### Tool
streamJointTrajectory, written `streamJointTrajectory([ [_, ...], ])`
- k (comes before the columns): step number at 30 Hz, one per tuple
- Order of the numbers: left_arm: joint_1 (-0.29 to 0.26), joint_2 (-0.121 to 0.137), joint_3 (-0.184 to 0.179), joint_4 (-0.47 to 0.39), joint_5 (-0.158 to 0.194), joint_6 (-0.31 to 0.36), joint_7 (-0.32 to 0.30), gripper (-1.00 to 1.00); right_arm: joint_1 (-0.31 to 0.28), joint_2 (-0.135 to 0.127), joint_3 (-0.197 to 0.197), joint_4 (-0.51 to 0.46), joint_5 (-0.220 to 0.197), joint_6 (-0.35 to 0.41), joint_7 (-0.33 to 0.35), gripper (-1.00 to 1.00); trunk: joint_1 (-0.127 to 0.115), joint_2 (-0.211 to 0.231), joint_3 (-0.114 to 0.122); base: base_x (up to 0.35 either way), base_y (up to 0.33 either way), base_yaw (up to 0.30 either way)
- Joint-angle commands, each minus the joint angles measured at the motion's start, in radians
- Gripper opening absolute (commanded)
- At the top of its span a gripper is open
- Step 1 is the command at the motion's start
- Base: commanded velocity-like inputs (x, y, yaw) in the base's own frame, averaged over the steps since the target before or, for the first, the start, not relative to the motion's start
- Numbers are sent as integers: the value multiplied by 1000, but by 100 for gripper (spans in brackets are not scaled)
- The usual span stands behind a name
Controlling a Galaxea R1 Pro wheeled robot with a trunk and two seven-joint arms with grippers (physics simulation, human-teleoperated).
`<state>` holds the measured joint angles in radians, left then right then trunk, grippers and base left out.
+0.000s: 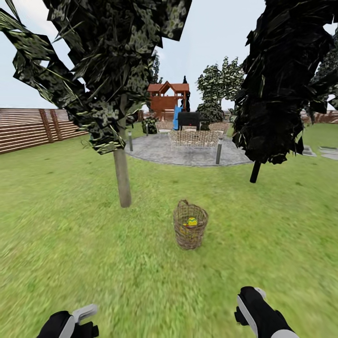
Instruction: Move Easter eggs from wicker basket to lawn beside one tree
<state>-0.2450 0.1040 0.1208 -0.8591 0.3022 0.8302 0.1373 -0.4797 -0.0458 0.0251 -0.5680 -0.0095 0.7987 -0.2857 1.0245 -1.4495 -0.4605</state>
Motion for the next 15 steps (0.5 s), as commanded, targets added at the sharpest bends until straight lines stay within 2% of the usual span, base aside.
streamJointTrajectory([
  [1, 0, 0, 0, -1, 11, 4, 8, 100, 0, 0, 3, -1, -1, 5, -3, 100, 1, -1, -1, 317, -149, 0],
  [7, 0, 2, 0, -1, 11, 11, 4, 100, 0, 0, 3, -1, -2, 5, -1, 100, 1, -1, -1, 317, -119, 0],
  [15, 0, 10, 4, 40, 8, 11, 4, 100, 0, 10, 10, 0, 0, 5, -1, 100, 1, -1, -1, 317, -13, 0],
])
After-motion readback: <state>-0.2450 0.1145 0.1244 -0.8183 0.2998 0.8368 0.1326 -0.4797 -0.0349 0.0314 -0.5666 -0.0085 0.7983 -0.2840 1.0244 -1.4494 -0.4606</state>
